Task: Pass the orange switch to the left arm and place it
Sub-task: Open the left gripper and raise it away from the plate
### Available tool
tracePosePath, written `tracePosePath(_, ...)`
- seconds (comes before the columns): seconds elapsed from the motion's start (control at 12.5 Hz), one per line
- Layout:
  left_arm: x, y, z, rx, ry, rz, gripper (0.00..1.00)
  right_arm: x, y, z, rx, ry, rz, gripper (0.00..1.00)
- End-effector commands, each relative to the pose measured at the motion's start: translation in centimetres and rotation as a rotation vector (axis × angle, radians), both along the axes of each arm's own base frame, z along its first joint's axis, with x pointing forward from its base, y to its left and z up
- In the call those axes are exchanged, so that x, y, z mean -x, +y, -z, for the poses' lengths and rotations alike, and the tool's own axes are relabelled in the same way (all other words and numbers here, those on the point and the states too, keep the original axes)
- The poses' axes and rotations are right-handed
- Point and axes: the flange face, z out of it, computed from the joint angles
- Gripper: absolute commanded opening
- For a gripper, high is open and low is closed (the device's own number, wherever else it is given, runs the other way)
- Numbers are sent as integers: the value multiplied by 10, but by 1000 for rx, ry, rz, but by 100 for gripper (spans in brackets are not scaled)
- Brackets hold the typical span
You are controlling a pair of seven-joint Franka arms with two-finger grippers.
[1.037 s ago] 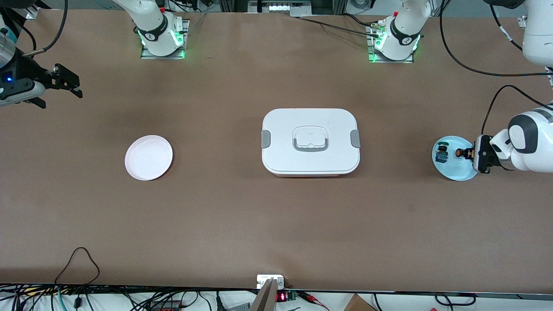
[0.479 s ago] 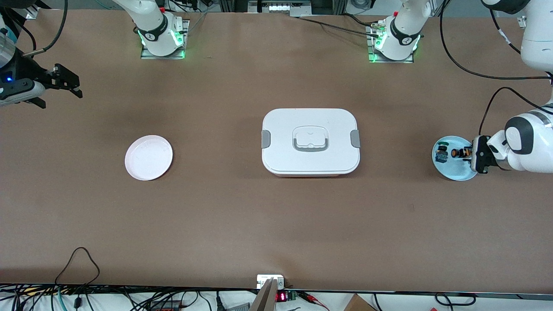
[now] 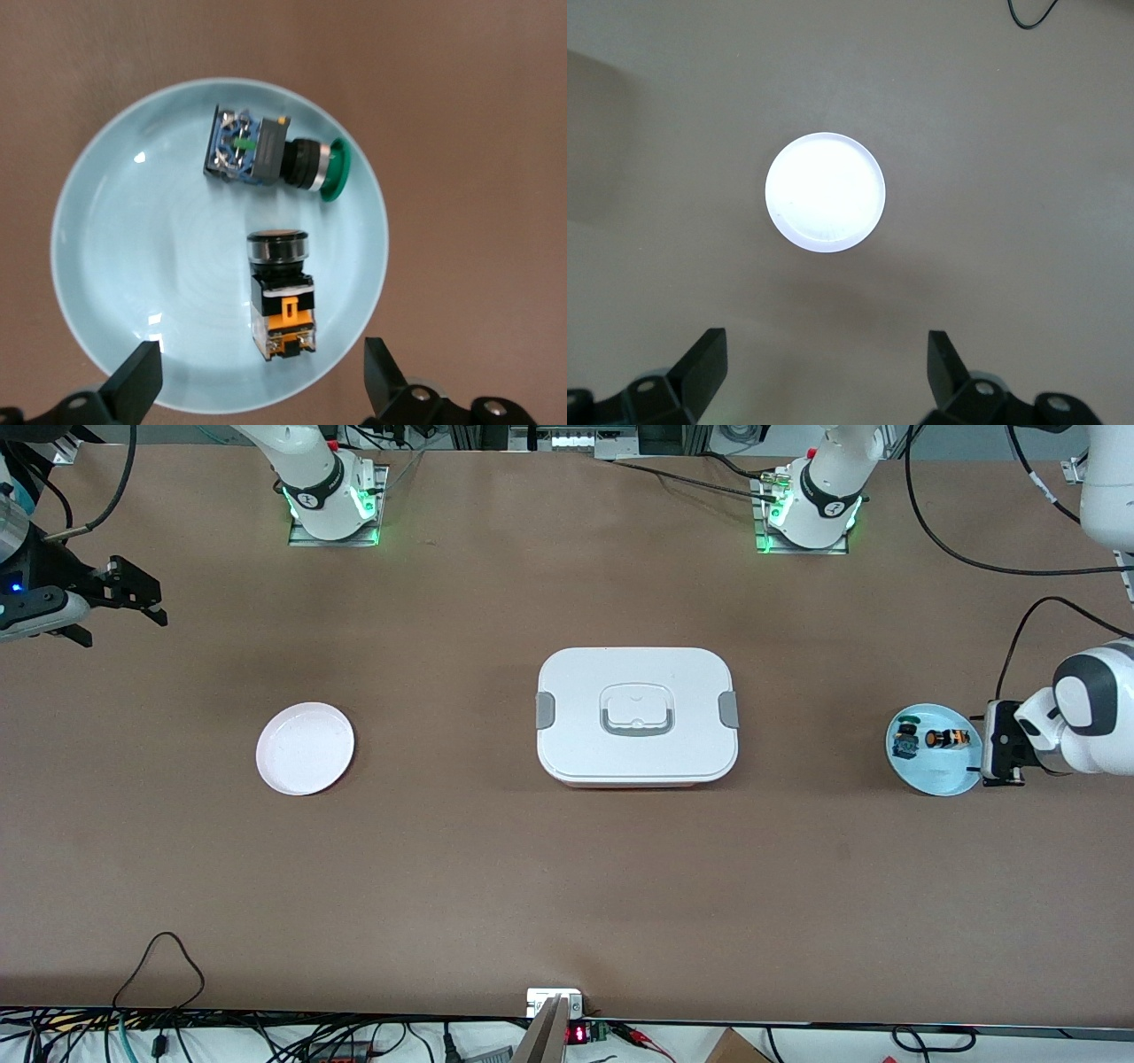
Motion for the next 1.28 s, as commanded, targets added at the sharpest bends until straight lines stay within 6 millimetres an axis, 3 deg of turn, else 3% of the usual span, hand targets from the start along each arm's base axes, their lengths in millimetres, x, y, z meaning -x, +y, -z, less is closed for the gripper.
tracePosePath(0.0,-1,-14,-47,26,-24,33,100,0,-3,-4,-14,5,13,100)
tracePosePath(0.32,-8,-36,-136,-5,-133,62,100,0,-3,-4,-13,3,12,100)
tracePosePath(0.56,-5,-45,-194,48,-249,-13,100,0,-3,-4,-14,6,12,100)
tracePosePath(0.72,-9,-50,-224,19,-294,-82,100,0,-3,-4,-14,6,12,100)
tracePosePath(0.96,-19,-71,-255,8,-280,-144,100,-5,-4,-2,-13,-11,14,100)
tracePosePath(1.2,-26,-107,-290,-27,-264,-263,100,-9,-4,1,-11,-22,16,100)
